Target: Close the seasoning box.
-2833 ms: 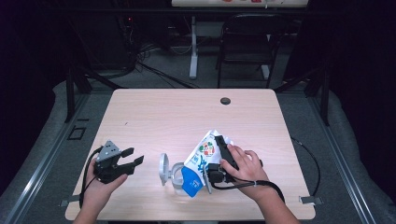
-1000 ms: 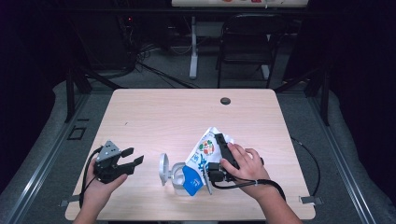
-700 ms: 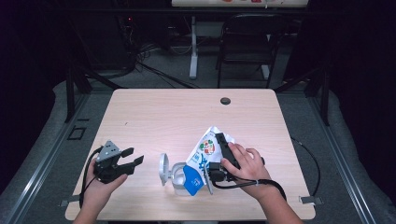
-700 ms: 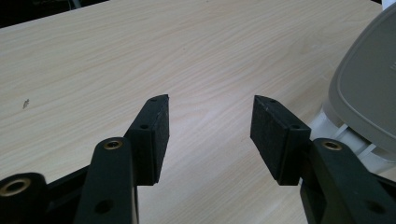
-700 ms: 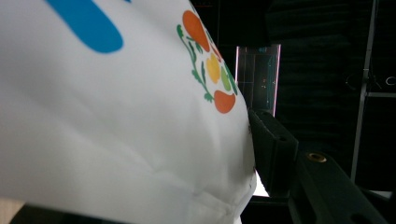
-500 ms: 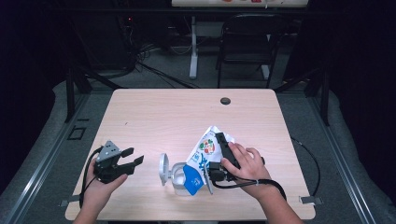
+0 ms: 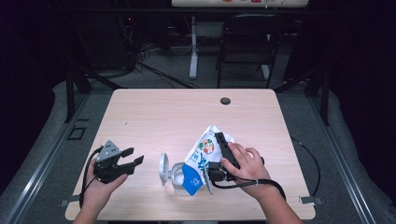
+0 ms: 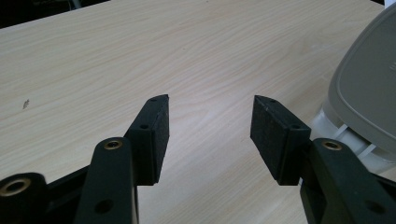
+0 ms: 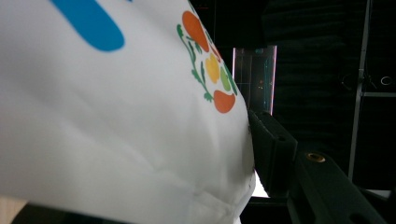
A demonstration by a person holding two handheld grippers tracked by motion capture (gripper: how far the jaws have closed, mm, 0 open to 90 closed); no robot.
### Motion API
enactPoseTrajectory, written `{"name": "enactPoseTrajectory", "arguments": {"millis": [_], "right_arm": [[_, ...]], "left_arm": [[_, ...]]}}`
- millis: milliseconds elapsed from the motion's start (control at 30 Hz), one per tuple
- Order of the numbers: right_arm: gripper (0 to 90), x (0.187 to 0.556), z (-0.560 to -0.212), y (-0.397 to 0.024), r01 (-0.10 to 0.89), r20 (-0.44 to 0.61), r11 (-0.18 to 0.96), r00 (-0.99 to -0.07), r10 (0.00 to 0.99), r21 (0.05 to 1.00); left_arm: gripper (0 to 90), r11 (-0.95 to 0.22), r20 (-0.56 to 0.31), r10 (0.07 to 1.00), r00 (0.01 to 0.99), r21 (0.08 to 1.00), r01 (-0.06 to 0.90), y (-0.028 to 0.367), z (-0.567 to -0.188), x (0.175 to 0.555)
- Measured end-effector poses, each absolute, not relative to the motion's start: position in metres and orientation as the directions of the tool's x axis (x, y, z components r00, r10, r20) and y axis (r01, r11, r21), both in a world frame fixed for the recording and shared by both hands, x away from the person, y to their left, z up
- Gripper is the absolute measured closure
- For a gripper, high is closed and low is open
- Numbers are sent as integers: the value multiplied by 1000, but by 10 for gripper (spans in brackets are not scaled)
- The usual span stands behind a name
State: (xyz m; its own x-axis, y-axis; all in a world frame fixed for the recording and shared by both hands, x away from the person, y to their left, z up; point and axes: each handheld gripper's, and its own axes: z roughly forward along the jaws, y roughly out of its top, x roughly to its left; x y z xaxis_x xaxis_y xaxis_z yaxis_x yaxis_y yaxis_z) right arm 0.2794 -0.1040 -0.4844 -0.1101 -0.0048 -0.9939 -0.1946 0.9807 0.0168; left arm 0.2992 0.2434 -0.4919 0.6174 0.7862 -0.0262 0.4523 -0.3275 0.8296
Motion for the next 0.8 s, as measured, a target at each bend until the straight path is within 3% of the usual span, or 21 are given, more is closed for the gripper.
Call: {"name": "enactPoseTrajectory", "arguments": {"millis": [800], "right_arm": [[578, 279, -484, -103, -204, -995, 979, -92, -24, -5]], "left_arm": [[479, -327, -27, 787, 617, 829, 454, 244, -492, 299]]}}
